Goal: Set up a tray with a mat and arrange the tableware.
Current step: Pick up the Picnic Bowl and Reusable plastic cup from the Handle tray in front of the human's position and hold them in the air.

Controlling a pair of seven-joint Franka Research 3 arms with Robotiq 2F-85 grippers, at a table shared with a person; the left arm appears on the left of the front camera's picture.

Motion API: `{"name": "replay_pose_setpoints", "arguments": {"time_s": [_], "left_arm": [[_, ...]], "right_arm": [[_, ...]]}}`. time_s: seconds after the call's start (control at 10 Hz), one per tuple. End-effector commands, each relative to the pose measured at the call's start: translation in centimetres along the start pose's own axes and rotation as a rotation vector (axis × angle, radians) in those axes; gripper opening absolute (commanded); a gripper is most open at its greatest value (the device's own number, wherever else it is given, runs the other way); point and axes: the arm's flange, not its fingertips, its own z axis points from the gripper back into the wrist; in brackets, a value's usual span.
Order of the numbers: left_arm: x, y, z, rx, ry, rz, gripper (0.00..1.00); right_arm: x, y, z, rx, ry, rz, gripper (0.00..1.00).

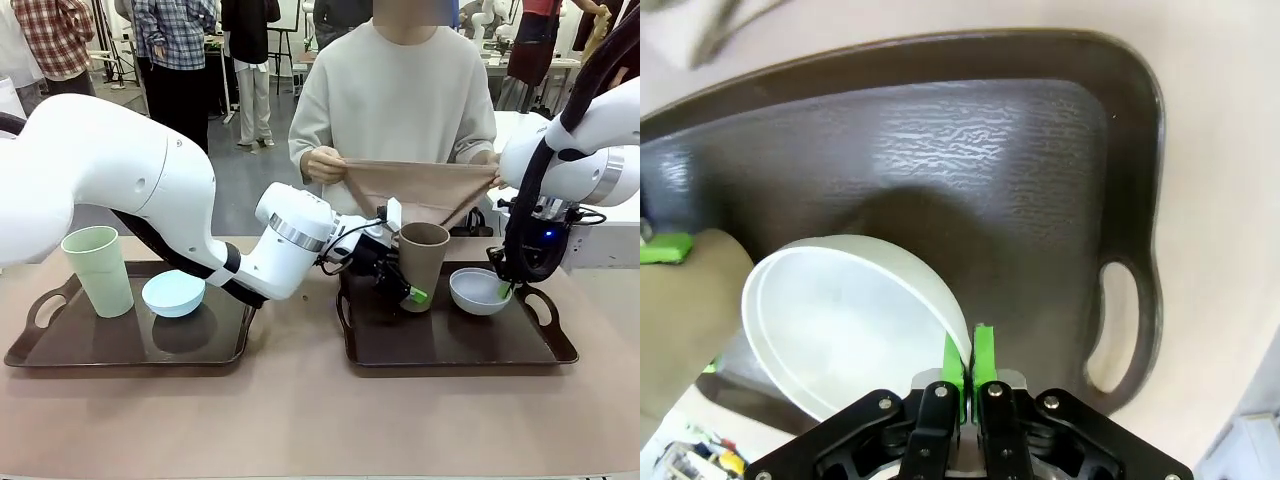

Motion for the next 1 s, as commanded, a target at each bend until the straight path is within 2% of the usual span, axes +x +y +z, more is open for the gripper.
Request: {"name": "replay_pose_setpoints", "arguments": {"time_s": [0.0, 0.2, 0.4, 0.7, 0.8, 0.9], "left_arm": [[4.3, -3.2, 3.5, 0.064, -0.013, -0.022, 0.05], [8.6, -5.9, 6.7, 0.135, 0.008, -0.067, 0.05], [13.0, -8.9, 8.9, 0.194, 0.039, -0.099, 0.05], [17.4, -11.9, 10.4, 0.229, 0.076, -0.121, 0.05], [17.9, -12.6, 10.5, 0.246, 0.09, -0.09, 0.05], [17.5, -10.9, 10.2, 0.21, 0.049, -0.138, 0.05]], "right_arm": [[-3.6, 1.0, 6.1, 0.041, -0.059, 0.065, 0.0], [-7.5, 1.9, 12.2, 0.002, -0.136, 0.053, 0.0], [-11.6, 2.8, 16.9, -0.028, -0.115, 0.035, 0.0], [-15.0, 3.8, 20.4, -0.035, -0.068, 0.004, 0.0], [-15.6, 4.1, 21.0, -0.057, -0.058, -0.016, 0.0], [-14.7, 3.8, 20.8, -0.039, -0.049, 0.02, 0.0]]}}
